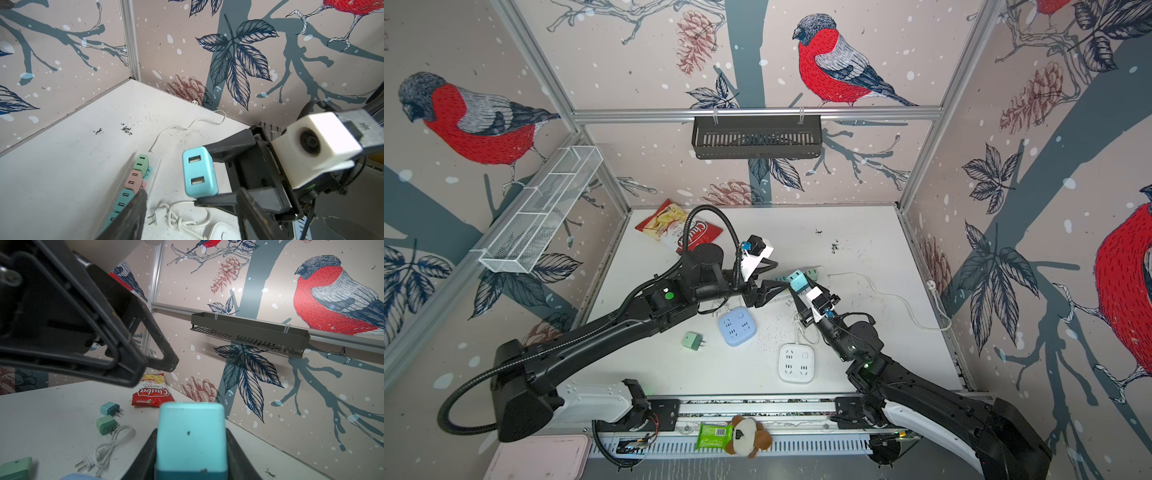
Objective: Insert the plug
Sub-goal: 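Close the left gripper on the teal charger held by the right gripper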
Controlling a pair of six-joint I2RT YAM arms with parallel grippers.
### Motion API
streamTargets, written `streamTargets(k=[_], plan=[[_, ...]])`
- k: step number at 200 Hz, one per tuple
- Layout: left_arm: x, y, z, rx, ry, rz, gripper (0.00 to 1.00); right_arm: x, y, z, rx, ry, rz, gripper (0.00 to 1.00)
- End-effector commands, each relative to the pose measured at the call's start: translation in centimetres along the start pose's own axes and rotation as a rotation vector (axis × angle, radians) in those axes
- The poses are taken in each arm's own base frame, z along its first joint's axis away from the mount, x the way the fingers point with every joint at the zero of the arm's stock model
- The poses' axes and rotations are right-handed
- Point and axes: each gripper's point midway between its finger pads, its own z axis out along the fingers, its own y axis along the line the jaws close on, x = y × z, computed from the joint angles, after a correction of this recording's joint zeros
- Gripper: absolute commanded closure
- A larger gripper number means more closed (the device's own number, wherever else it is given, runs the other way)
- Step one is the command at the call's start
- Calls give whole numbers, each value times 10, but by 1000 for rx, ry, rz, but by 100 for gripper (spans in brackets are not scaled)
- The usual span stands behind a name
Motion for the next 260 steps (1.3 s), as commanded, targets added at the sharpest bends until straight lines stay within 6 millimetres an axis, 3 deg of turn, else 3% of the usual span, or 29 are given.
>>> streamTargets(k=[1, 90, 144, 202, 215, 229, 234, 246, 260], plan=[[1, 4, 7, -15, 23, -26, 38, -15, 1, 0, -7, -65, 1, 99], [24, 7, 26, -7, 168, -70, 44, -5, 3, -4, 2, -60, -116, 99], [32, -2, 33, 47, 203, -58, 49, -1, 8, -6, -14, -62, -151, 99], [39, -8, 43, 100, 244, -58, 68, -6, 11, -6, -24, -81, -165, 99], [43, -9, 45, 108, 258, -55, 79, -4, 12, -7, -27, -75, -160, 99], [44, -7, 47, 102, 271, -53, 100, -3, 11, -8, -20, -76, -156, 99], [44, -7, 47, 103, 273, -51, 100, -3, 11, -8, -17, -77, -156, 99], [46, -7, 48, 105, 276, -41, 100, -4, 9, -8, -10, -75, -154, 88], [46, -4, 48, 88, 278, -28, 100, -5, 7, -7, -1, -73, -151, 57]])
